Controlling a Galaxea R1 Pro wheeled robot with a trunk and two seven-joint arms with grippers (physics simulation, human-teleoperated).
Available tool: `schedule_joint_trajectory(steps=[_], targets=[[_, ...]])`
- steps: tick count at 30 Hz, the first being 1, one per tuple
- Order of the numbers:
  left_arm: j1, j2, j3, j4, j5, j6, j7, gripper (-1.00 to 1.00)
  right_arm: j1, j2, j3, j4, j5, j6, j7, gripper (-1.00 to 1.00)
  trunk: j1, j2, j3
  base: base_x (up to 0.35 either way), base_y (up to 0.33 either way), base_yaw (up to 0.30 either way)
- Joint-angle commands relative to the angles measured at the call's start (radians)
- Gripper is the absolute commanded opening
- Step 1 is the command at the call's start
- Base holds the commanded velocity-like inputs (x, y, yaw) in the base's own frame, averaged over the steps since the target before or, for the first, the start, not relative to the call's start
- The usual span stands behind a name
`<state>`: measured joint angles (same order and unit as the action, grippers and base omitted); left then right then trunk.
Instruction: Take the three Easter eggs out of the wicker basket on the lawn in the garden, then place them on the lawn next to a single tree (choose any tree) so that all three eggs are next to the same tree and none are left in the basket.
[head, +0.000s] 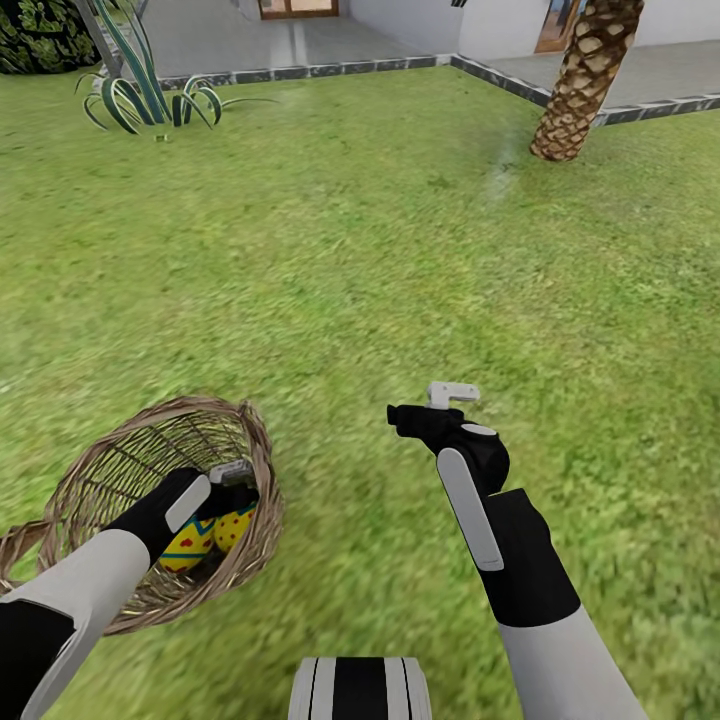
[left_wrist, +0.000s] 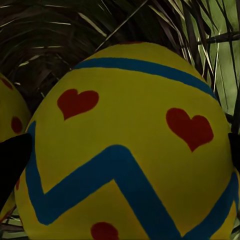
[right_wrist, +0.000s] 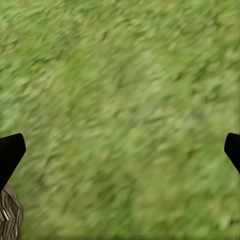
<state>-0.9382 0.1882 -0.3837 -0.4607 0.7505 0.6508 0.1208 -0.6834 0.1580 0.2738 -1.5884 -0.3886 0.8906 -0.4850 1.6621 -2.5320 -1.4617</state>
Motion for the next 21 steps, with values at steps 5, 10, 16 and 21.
schedule_joint_trajectory(steps=[5, 10, 16, 21], targets=[[0.0, 0.002, -0.009, 0.085, -0.003, 0.004, 0.01, -1.0, -0.001, 0.001, 0.001, -0.001, -0.01, 0.003, -0.01, 1.0, 0.0, 0.0, -0.001, 0.0, 0.0, 0.0], [0.0, 0.002, -0.009, 0.085, -0.003, 0.004, 0.009, -1.0, -0.001, 0.001, 0.001, -0.001, -0.01, 0.003, -0.01, 1.0, 0.0, 0.0, -0.001, 0.0, 0.0, 0.0], [0.0, 0.002, -0.009, 0.085, -0.003, 0.004, 0.008, -1.0, 0.0, 0.002, 0.008, -0.001, -0.01, 0.004, -0.01, 1.0, 0.0, 0.0, -0.001, 0.0, 0.0, 0.0], [0.0, 0.002, -0.009, 0.085, -0.003, 0.004, 0.008, -1.0, 0.0, 0.001, 0.008, -0.001, -0.01, 0.004, -0.01, 1.0, 0.0, 0.0, -0.001, 0.0, 0.0, 0.0]])
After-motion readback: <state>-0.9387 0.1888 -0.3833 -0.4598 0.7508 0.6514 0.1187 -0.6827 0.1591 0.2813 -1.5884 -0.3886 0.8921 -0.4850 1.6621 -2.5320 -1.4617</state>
